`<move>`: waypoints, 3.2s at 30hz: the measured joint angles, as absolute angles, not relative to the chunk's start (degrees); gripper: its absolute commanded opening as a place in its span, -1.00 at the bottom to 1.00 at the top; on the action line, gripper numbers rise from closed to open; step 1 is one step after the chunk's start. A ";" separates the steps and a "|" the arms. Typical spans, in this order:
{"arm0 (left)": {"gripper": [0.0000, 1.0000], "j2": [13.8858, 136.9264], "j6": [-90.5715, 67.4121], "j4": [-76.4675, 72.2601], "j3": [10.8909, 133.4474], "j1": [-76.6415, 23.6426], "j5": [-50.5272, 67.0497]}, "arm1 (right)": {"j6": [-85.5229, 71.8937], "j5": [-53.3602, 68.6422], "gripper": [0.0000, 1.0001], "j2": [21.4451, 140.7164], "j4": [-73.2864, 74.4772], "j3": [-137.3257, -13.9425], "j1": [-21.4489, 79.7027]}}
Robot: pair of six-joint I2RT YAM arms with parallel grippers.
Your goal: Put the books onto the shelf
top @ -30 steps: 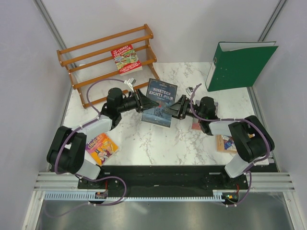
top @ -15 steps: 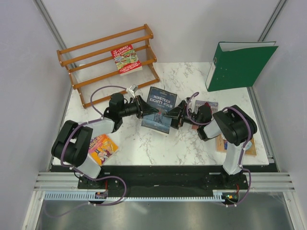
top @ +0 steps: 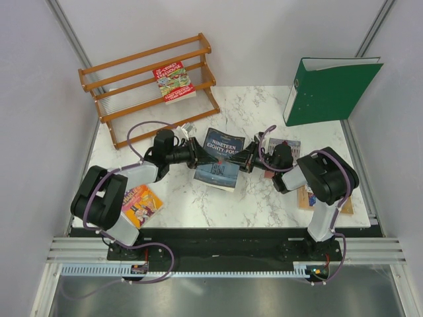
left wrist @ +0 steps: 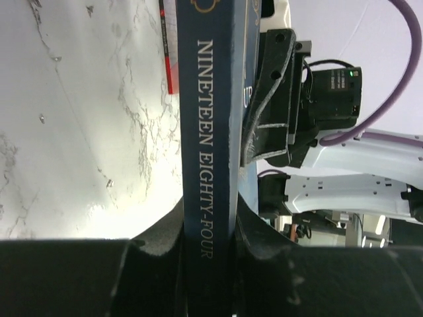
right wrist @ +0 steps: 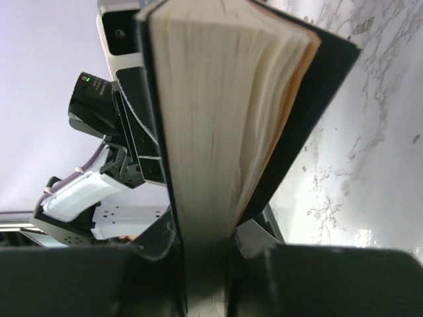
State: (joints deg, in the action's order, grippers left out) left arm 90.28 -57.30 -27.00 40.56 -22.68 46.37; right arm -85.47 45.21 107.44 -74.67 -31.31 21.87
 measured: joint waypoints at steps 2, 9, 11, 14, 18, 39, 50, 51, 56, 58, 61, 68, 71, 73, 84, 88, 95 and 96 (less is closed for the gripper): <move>-0.90 90.30 -56.51 -26.06 41.04 -22.63 46.44 | -85.30 45.08 -1.00 107.09 -74.19 -31.31 21.89; -0.06 89.47 -52.80 -21.08 41.60 -22.63 46.13 | -84.16 45.12 -1.00 105.71 -72.62 -31.31 21.91; -0.03 88.31 -51.81 -19.49 41.60 -22.63 46.00 | -82.76 45.15 -1.00 104.16 -71.88 -31.14 21.91; 0.00 84.97 -50.28 -16.40 41.30 -22.63 45.52 | -79.96 44.88 -1.00 101.03 -71.20 -30.76 21.85; -0.01 78.08 -48.58 -13.23 39.64 -22.63 44.88 | -75.50 44.07 -1.00 95.48 -70.52 -30.65 21.41; -0.96 62.98 -48.03 -7.53 31.94 -22.70 42.98 | -71.99 43.24 -0.20 91.68 -66.30 -30.65 21.21; -0.96 57.49 -51.51 -4.47 31.11 -22.96 36.91 | -67.11 38.41 0.83 86.06 -61.45 -30.13 19.53; -0.96 56.99 -52.27 -4.93 30.72 -22.96 36.23 | -66.39 38.13 0.84 85.14 -60.58 -30.13 19.31; -0.96 54.72 -57.67 -9.56 27.59 -22.52 30.63 | -61.14 36.16 0.91 79.66 -53.47 -30.15 18.28; -0.96 54.72 -59.20 -9.98 26.96 -21.69 28.08 | -58.96 35.48 0.92 77.97 -50.48 -30.15 18.11; -0.96 55.75 -61.56 -11.86 26.55 -19.33 26.46 | -56.69 34.63 0.93 76.73 -47.13 -30.15 17.98; -0.96 63.40 -63.96 -19.92 30.26 -14.79 30.94 | -54.96 34.20 0.93 76.71 -44.34 -30.15 17.98; -0.96 65.52 -63.94 -20.62 33.32 -13.78 33.17 | -54.68 34.20 0.94 76.95 -44.21 -30.15 17.93; -0.96 66.41 -63.92 -21.50 35.31 -13.17 34.89 | -54.65 34.22 0.94 77.21 -44.23 -30.15 17.87; -0.96 73.82 -67.94 -32.18 40.53 -7.60 42.44 | -54.68 34.24 0.95 78.74 -44.25 -30.15 17.82; -0.96 80.60 -74.85 -42.11 40.56 -5.26 44.31 | -54.68 34.24 0.96 78.81 -44.53 -30.15 17.82; -0.96 93.01 -90.24 -61.73 40.56 -4.05 45.60 | -54.68 34.24 0.96 78.94 -45.21 -30.15 17.80; -0.96 94.35 -92.03 -63.20 40.56 -4.05 45.63 | -54.68 34.26 0.96 78.98 -45.32 -30.15 17.80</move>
